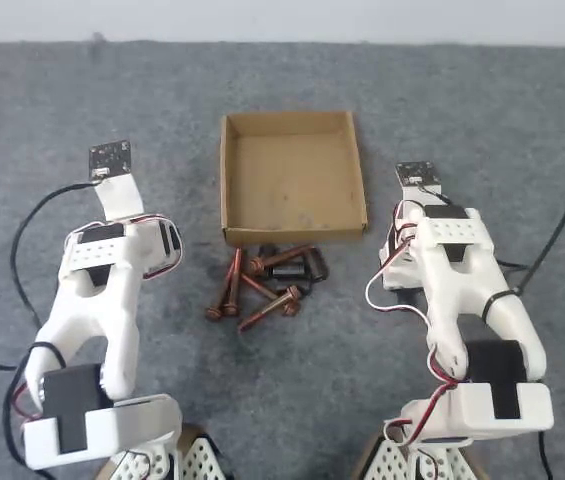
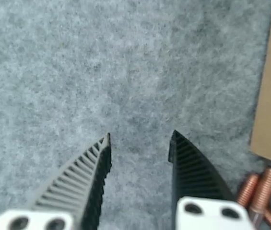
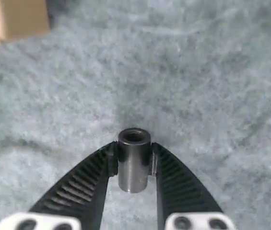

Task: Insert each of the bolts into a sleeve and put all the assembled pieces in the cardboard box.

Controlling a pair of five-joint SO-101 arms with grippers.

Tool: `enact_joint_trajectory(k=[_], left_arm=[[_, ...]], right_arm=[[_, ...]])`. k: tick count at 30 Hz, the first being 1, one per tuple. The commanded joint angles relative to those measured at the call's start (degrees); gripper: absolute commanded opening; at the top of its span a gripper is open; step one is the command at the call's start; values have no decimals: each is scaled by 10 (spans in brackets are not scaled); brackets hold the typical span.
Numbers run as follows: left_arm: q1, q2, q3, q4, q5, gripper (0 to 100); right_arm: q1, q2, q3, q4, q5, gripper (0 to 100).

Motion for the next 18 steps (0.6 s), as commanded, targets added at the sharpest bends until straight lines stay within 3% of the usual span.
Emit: enact_joint_trajectory(k=[1,7,14,18], left_arm=[[-3,-6,-23,4,-4,191],[-2,-6,-23,4,-4,191],[-3,-6,-23,4,-4,191],[-2,-6,-23,4,-4,191]], right_arm=[[11,-60,-18,24,18,80],[17,-114,39,-22,24,81],[5,-77,40,-29,23,83],[-15,-49,41,-22,21,132]])
